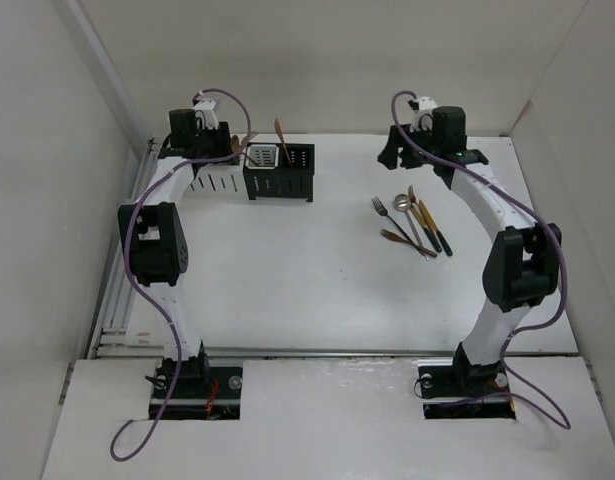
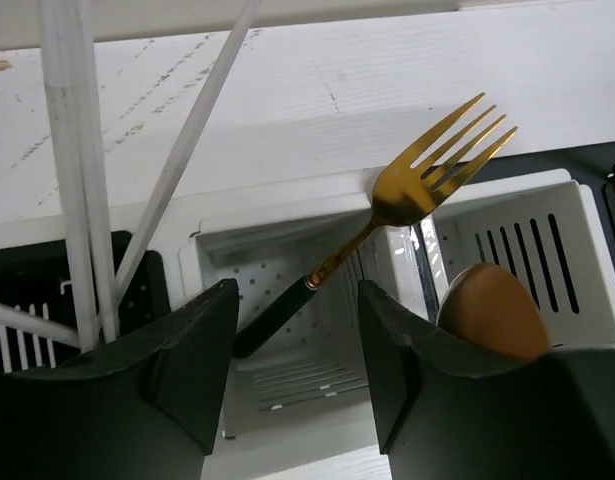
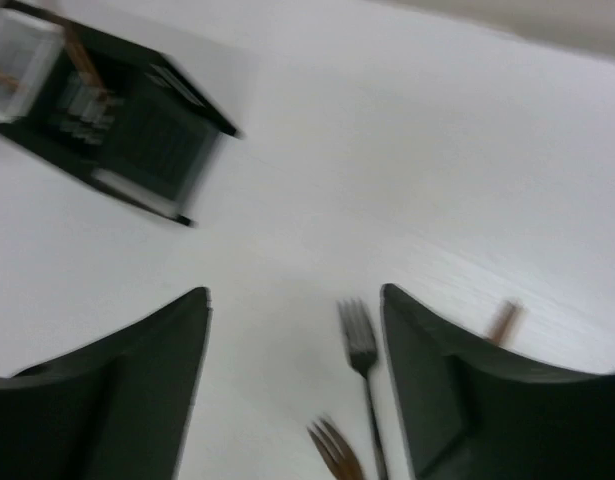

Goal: Sort the eating utensils into containers

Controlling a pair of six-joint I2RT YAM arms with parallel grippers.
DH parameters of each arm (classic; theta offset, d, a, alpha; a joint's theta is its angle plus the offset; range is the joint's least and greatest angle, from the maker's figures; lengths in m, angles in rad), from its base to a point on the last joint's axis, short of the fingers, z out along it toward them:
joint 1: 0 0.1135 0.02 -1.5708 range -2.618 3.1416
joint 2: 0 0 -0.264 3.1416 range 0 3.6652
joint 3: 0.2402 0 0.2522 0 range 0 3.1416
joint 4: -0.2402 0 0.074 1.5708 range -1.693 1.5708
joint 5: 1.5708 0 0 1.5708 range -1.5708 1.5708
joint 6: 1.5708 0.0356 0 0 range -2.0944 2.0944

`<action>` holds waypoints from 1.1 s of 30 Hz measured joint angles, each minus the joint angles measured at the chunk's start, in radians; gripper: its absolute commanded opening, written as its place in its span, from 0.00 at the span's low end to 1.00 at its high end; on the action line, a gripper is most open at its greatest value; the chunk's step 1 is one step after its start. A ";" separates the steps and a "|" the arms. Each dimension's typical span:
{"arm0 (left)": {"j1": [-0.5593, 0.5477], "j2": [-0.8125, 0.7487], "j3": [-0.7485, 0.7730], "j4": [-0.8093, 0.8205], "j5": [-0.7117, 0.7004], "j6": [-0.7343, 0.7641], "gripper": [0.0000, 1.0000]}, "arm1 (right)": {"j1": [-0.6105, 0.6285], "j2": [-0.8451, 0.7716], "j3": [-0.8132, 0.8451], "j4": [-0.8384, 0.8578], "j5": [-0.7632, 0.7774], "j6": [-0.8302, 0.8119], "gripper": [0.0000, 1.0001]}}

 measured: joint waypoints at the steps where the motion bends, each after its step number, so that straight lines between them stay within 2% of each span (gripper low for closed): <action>1: -0.003 -0.006 -0.003 -0.006 -0.010 0.003 0.49 | -0.026 -0.003 0.010 -0.063 0.050 -0.039 0.61; 4: -0.003 -0.031 -0.004 -0.035 -0.039 0.008 0.50 | -0.085 -0.003 0.010 -0.223 0.185 -0.126 0.38; 7: 0.002 -0.070 -0.004 -0.075 -0.081 0.007 0.51 | -0.128 -0.008 -0.041 -0.335 0.283 -0.171 0.38; 10: 0.008 -0.113 -0.001 -0.114 -0.127 0.006 0.58 | -0.179 -0.008 -0.102 -0.444 0.357 -0.198 0.43; 15: 0.011 -0.172 0.046 -0.189 -0.222 -0.005 0.64 | -0.237 -0.003 -0.167 -0.536 0.448 -0.208 0.43; 22: 0.015 -0.256 0.080 -0.278 -0.351 -0.072 0.65 | -0.247 0.017 -0.214 -0.576 0.476 -0.208 0.43; 33: 0.063 -0.306 0.094 -0.348 -0.442 -0.127 0.66 | -0.247 0.112 -0.211 -0.571 0.472 -0.208 0.42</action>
